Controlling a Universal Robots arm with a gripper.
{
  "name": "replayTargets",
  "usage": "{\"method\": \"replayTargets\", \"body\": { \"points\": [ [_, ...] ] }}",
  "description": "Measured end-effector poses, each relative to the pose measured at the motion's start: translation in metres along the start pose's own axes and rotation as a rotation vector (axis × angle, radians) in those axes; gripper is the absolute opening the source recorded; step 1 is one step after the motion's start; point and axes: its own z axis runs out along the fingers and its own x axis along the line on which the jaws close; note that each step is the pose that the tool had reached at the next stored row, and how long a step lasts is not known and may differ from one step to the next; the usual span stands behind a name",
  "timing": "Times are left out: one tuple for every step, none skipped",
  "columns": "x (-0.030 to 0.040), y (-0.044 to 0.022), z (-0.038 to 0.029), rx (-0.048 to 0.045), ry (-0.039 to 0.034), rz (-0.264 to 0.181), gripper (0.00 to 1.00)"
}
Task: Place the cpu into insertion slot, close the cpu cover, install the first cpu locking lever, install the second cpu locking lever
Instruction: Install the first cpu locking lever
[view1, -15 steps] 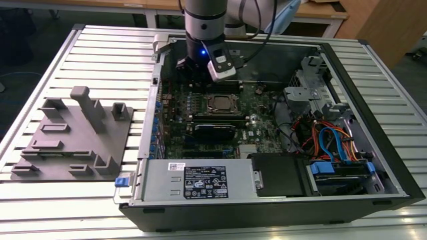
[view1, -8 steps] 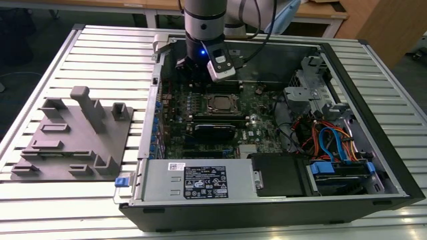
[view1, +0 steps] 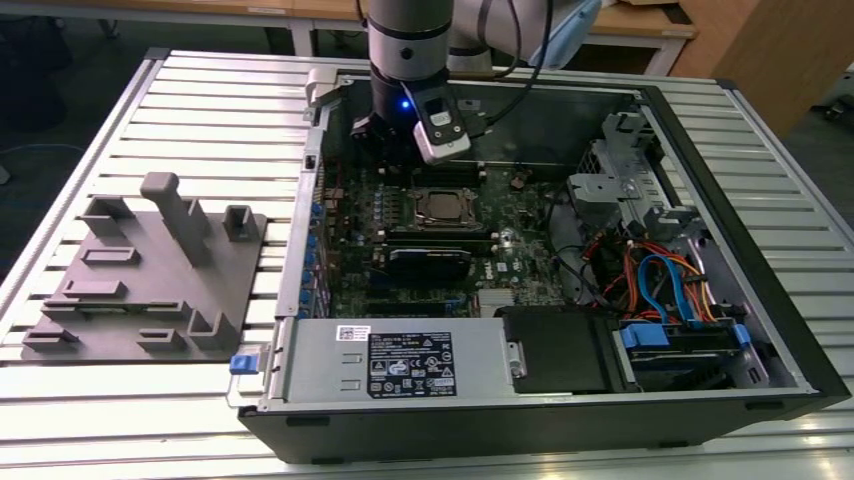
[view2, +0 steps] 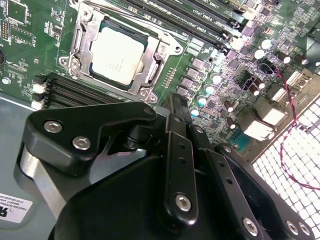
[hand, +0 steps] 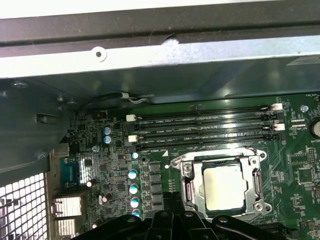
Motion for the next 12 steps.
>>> {"method": "replayTargets", "body": {
  "points": [
    [0.0006, -0.0001, 0.0000, 0.0001, 0.0001, 0.000, 0.10],
    [0.0015, -0.0002, -0.0001, -0.0001, 0.0002, 0.000, 0.10],
    [0.0026, -0.0003, -0.0002, -0.0002, 0.0001, 0.000, 0.10],
    [0.0033, -0.0003, -0.0004, -0.0001, 0.0002, 0.000, 0.10],
    [0.0039, -0.0003, -0.0011, 0.0000, 0.0002, 0.000, 0.10],
    [0.0044, -0.0003, -0.0019, -0.0002, 0.0002, 0.000, 0.10],
    [0.0047, -0.0003, -0.0031, -0.0002, 0.0001, 0.000, 0.10],
    [0.0050, -0.0003, -0.0040, 0.0000, 0.0003, 0.000, 0.10],
    [0.0050, -0.0002, -0.0040, -0.0003, 0.0001, 0.000, 0.10],
    [0.0051, -0.0002, -0.0040, -0.0004, 0.0001, 0.000, 0.10],
    [0.0053, -0.0002, -0.0040, -0.0004, 0.0000, 0.000, 0.10],
    [0.0058, -0.0003, -0.0040, -0.0003, 0.0001, 0.000, 0.10]
  ]
}}
